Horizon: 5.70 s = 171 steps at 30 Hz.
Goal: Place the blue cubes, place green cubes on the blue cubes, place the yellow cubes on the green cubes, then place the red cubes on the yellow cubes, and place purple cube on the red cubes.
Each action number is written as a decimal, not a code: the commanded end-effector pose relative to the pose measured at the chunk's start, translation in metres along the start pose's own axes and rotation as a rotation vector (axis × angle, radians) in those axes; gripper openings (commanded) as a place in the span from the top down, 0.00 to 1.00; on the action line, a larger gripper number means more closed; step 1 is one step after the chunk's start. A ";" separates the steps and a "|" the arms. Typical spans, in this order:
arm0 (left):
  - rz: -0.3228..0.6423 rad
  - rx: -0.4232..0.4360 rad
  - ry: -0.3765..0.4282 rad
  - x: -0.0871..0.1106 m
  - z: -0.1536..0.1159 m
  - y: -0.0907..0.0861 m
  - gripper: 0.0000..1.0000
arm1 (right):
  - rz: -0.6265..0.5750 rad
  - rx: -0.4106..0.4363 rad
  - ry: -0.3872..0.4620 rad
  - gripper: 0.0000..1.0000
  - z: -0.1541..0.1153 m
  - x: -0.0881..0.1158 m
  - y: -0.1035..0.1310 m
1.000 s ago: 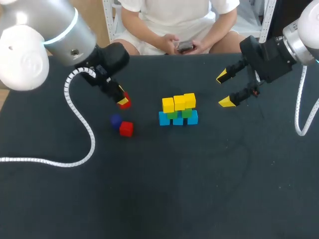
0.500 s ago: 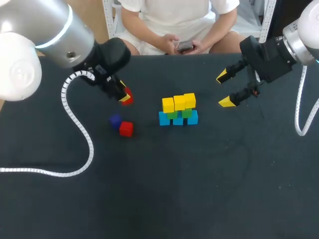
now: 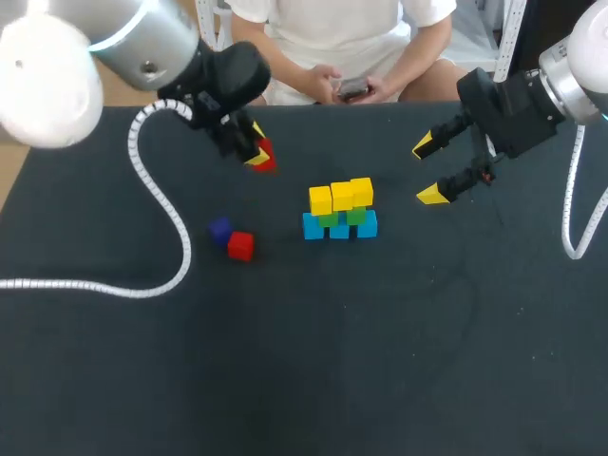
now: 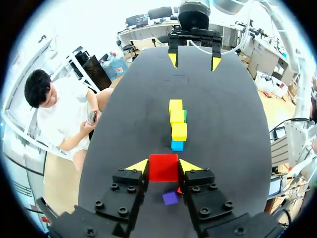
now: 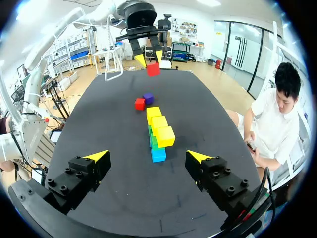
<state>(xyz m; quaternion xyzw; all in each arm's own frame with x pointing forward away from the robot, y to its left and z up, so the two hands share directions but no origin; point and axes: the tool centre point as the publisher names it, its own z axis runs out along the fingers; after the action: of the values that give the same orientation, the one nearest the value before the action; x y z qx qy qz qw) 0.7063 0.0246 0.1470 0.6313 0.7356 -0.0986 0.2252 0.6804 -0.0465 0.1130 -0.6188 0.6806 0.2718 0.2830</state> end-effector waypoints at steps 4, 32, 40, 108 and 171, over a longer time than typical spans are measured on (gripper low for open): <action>-0.023 0.080 0.035 -0.014 0.004 0.001 1.00 | 0.000 0.003 -0.001 0.00 0.000 0.000 0.001; 0.057 0.111 0.003 -0.052 -0.007 -0.034 1.00 | 0.000 0.003 -0.001 0.00 0.000 0.000 0.001; 0.057 0.111 0.003 -0.052 -0.007 -0.034 1.00 | 0.000 0.003 -0.001 0.00 0.000 0.000 0.001; 0.007 0.191 0.008 -0.081 0.050 -0.084 1.00 | 0.000 0.003 -0.001 0.00 0.000 0.000 0.001; -0.008 0.200 0.036 -0.068 0.070 -0.051 1.00 | 0.000 0.003 -0.001 0.00 0.000 0.000 0.001</action>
<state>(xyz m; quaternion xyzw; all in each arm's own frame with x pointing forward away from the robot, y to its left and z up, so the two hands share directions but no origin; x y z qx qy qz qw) 0.6749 -0.0746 0.1086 0.6482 0.7289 -0.1602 0.1513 0.6804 -0.0465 0.1130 -0.6188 0.6806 0.2718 0.2830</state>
